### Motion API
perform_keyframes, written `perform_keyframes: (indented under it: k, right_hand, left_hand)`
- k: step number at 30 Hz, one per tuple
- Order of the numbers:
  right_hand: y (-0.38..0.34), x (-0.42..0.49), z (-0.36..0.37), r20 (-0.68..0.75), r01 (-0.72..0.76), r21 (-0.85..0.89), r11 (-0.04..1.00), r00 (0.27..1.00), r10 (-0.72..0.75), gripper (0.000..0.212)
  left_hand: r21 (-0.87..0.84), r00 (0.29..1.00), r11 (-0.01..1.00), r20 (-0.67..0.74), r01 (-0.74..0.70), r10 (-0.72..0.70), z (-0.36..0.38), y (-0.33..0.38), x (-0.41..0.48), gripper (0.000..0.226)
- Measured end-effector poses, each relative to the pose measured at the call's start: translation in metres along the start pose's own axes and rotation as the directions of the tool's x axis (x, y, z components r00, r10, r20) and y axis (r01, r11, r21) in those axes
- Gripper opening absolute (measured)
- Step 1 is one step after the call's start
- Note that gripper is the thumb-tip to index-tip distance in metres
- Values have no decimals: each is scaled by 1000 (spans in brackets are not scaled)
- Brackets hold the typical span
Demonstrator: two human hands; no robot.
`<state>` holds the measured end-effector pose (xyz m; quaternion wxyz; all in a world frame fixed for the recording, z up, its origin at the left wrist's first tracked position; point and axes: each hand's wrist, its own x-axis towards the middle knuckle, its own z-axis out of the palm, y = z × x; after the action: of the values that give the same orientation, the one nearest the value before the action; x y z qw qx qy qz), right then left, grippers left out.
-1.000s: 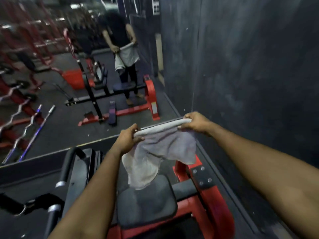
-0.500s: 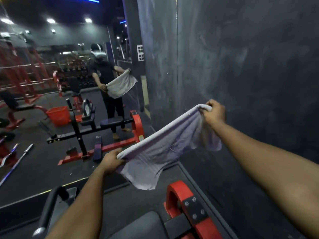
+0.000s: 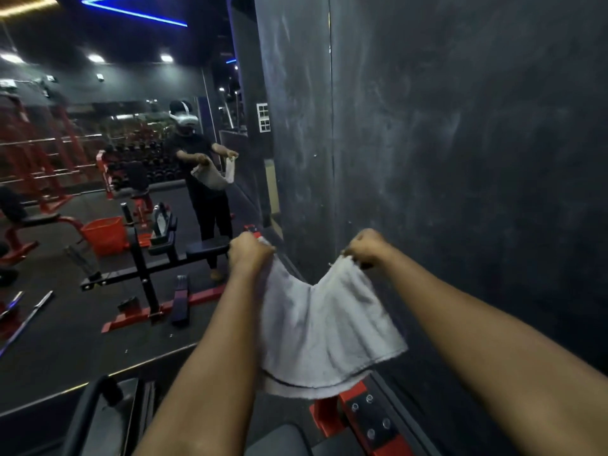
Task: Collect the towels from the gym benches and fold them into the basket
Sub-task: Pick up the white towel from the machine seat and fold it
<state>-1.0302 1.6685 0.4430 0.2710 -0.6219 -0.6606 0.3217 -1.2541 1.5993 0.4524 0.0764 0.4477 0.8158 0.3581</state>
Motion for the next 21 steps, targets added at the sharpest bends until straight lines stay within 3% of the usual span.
perform_keyframes:
  k: [3, 4, 6, 8, 10, 11, 13, 14, 16, 18, 21]
  right_hand:
    - [-19, -9, 23, 189, 221, 327, 919, 937, -292, 13]
    - [-21, -11, 26, 255, 247, 393, 886, 896, -363, 22]
    - [-22, -13, 28, 329, 287, 466, 837, 822, -465, 37]
    - [-15, -9, 28, 279, 308, 545, 780, 811, -515, 45]
    - [-10, -6, 27, 162, 373, 538, 756, 834, -527, 45]
    - [-9, -4, 25, 118, 423, 494, 760, 833, -541, 44]
    - [-14, -1, 19, 109, 503, 412, 760, 801, -589, 43]
    - [-17, 0, 13, 135, 521, 385, 762, 785, -605, 44]
    - [-20, 2, 2, 206, 535, 360, 764, 754, -624, 46]
    - [-17, 9, -5, 205, 543, 346, 765, 752, -626, 46]
    - [-3, 26, -1, 130, 473, 327, 818, 835, -534, 37]
  left_hand:
    - [27, 963, 970, 132, -241, 235, 6, 40, -11, 41]
    - [-23, 941, 956, 168, -293, 292, 7, 48, -15, 45]
    - [-285, 882, 907, 272, -309, 385, 6, 55, -18, 51]
    - [-570, 821, 802, 362, -180, 442, 5, 52, -17, 44]
    - [-646, 822, 734, 289, -211, 491, 7, 44, -13, 21]
    - [-601, 835, 733, 187, -320, 518, 10, 38, -11, 12]
    - [-388, 823, 771, 52, -505, 565, 13, 24, 2, 34]
    - [-308, 803, 786, 99, -537, 588, 14, 18, 7, 55]
    - [-198, 747, 848, 404, -492, 528, 12, 2, 14, 78]
    - [-21, 669, 884, 646, -466, 368, 9, -20, 21, 60]
    - [77, 692, 883, 654, -463, 306, 7, -53, 31, 49]
